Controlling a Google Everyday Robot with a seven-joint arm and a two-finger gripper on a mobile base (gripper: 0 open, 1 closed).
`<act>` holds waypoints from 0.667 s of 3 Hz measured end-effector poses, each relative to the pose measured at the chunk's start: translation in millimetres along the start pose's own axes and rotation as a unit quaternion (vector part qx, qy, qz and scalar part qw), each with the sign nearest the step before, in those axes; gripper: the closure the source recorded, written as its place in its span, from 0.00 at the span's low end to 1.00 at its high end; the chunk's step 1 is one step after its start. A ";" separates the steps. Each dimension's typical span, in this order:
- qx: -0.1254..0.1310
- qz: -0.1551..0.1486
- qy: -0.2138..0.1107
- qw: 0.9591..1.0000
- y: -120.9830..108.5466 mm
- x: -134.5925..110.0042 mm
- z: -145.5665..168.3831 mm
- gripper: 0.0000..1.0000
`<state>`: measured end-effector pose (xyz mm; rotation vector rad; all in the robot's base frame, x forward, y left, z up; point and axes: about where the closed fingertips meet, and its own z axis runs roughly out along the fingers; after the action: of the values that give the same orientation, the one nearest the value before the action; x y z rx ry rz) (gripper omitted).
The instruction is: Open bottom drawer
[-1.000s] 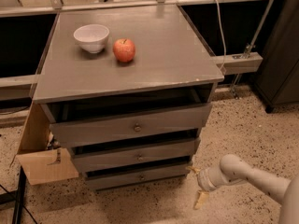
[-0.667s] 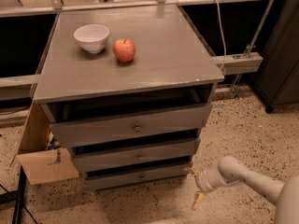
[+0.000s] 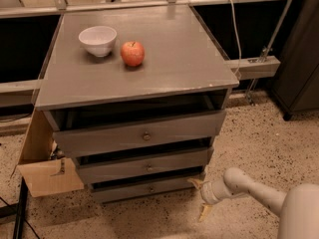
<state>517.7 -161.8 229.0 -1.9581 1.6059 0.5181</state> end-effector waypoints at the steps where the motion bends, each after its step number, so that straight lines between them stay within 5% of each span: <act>1: 0.006 -0.018 0.003 1.000 -4.7 -1.1 11.7 0.00; 2: 0.028 -0.039 0.006 0.999 -11.6 1.4 20.0 0.00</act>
Offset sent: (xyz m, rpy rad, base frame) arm 0.0207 0.0121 -0.0154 -0.0096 -0.1443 0.0264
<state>530.2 -148.7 214.6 -1.9767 1.5280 0.4264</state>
